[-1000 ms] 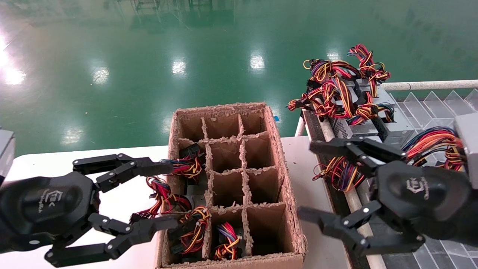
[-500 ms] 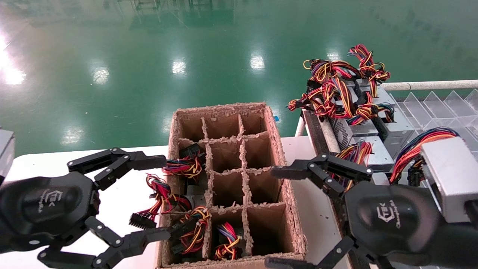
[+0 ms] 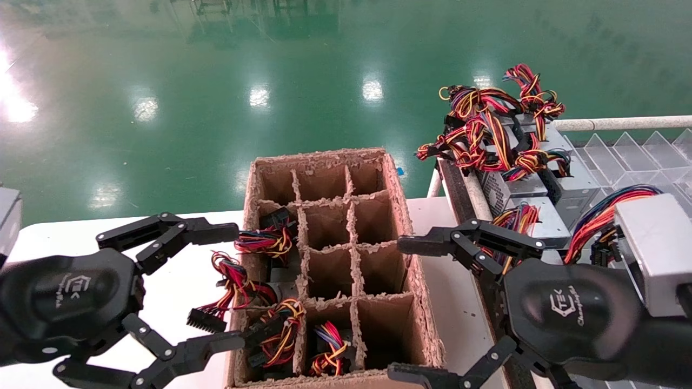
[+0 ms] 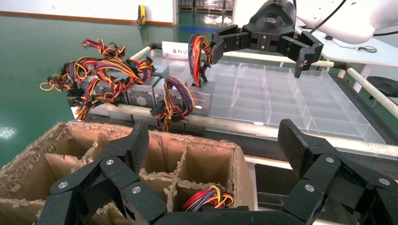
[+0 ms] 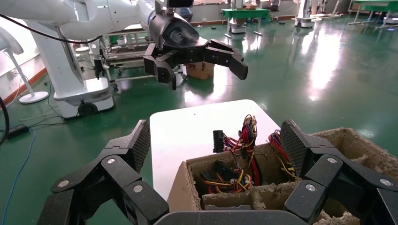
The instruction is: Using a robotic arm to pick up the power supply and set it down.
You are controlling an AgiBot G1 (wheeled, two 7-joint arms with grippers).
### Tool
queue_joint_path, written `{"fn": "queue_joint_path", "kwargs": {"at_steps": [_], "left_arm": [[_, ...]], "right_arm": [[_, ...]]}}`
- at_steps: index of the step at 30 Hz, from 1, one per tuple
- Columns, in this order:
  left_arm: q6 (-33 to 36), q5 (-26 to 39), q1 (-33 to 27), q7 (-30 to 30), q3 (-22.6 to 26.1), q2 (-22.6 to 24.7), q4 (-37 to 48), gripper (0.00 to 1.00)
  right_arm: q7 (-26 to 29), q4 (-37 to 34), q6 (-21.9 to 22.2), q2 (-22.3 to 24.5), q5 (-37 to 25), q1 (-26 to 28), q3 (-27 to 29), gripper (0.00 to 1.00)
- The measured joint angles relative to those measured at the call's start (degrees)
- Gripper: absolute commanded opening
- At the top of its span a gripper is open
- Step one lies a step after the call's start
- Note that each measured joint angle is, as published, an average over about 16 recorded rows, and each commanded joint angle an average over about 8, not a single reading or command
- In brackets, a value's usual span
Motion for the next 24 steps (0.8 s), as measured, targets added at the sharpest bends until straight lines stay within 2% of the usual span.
{"fn": "queue_joint_path", "kwargs": {"at_steps": [24], "left_arm": [[0.0,0.0,0.0,0.0,0.0,0.0,0.0,1.00]], "right_arm": [[0.2,0.1,0.3,0.2,-0.3,-0.4,0.6,1.00]]}}
